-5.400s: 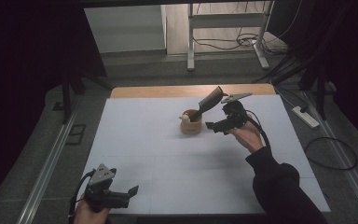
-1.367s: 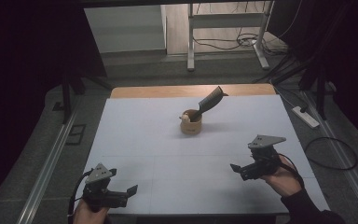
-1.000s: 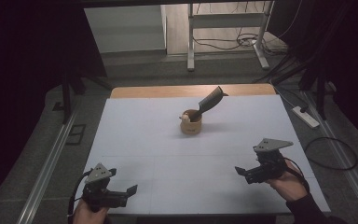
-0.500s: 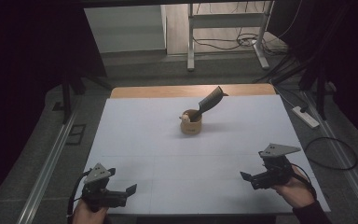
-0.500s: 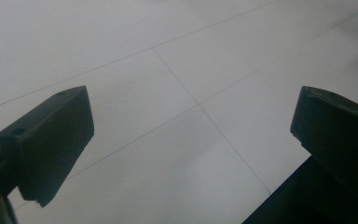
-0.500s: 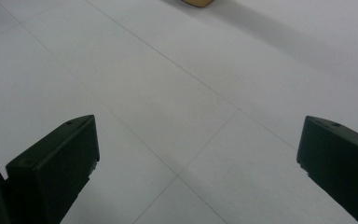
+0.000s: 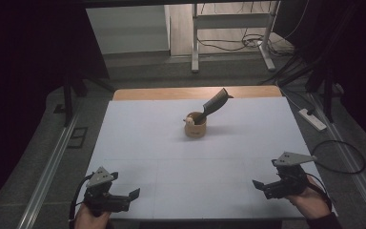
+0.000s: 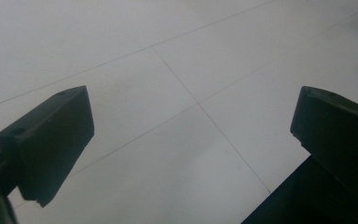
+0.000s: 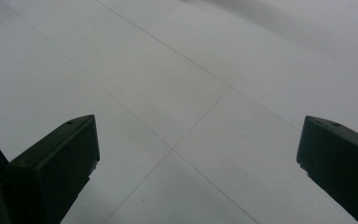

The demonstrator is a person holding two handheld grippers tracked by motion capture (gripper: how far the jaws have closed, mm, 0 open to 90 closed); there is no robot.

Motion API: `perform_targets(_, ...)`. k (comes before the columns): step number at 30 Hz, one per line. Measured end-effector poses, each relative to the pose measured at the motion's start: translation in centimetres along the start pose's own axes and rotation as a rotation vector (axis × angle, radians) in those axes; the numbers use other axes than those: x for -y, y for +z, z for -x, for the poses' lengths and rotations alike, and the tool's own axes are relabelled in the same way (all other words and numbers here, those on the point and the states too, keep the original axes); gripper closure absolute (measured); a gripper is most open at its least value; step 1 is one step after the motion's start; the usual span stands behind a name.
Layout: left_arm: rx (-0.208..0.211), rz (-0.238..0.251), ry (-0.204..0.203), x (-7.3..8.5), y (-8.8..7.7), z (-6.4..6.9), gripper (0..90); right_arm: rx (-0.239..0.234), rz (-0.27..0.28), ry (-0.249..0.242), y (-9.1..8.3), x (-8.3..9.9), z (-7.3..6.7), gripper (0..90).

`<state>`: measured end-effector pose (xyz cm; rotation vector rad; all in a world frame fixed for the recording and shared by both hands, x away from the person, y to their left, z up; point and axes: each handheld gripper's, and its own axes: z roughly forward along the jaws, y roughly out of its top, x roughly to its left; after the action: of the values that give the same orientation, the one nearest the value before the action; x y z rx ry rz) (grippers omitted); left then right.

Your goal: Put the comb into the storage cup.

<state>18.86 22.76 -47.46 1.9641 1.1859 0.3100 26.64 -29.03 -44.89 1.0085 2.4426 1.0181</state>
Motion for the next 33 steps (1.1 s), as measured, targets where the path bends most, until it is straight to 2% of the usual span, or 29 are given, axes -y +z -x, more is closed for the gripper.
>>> perform_targets(5, 0.001, 0.0, -0.001, 0.0, 0.0, 0.0, 0.2, 0.006, 0.002, 0.0, -0.6, 0.7, 0.2, 0.0)
perform_targets(20, 0.0, 0.0, 0.001, 0.0, 0.0, 0.0, 0.2, 0.05, 0.021, 0.041, -2.1, 2.4, 0.7, 0.0)
perform_targets(33, 0.013, 0.005, 0.005, 0.0, 0.0, 0.0, 0.2, 0.107, 0.024, 0.079, -3.7, 3.8, 1.3, 0.0)
